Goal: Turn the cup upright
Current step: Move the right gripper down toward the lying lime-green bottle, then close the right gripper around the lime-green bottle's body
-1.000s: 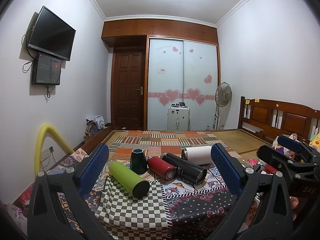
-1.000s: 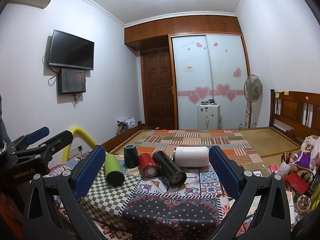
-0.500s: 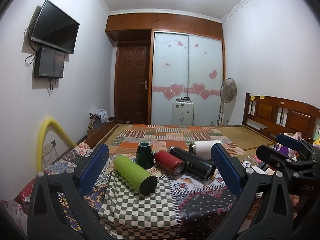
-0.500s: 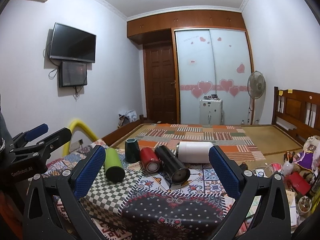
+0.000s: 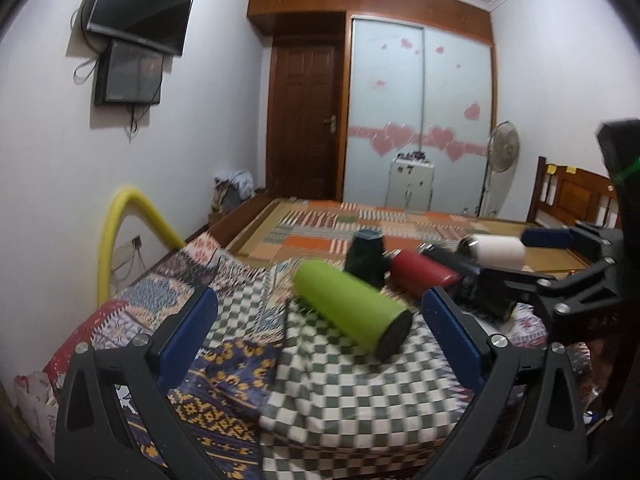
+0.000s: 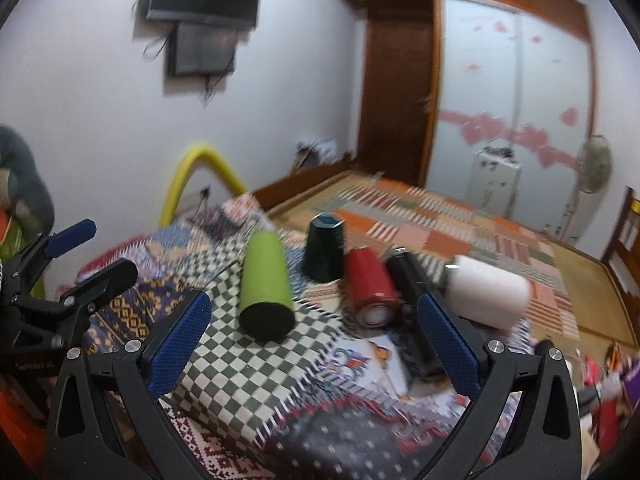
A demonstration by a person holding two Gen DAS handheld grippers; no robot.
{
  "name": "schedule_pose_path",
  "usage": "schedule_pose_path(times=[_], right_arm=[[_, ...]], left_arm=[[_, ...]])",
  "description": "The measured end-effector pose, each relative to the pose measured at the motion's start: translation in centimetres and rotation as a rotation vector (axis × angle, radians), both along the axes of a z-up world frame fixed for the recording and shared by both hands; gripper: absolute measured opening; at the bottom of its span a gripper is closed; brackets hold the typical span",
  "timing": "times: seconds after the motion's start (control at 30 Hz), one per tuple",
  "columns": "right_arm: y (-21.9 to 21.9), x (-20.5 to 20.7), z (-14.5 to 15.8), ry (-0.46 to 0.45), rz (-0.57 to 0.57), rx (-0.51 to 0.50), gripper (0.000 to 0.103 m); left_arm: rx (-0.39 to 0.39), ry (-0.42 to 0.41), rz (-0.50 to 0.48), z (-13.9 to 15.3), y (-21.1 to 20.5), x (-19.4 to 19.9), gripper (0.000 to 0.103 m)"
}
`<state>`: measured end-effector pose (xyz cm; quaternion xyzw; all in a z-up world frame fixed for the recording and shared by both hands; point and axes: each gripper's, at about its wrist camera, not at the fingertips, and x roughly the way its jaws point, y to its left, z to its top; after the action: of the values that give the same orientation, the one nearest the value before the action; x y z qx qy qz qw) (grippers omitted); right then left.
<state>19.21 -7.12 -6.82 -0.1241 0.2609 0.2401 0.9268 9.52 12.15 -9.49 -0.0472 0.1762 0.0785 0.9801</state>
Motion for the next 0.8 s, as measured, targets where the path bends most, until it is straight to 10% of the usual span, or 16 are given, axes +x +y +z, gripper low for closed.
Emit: schedule_pose_path(times=[0.8], right_arm=[[10.8,14.7,-8.6,0.54,0.204,-0.347,0.083]], left_arm=[[-0.076,0.121,0.022,-6.0,5.0,3.1,0.103]])
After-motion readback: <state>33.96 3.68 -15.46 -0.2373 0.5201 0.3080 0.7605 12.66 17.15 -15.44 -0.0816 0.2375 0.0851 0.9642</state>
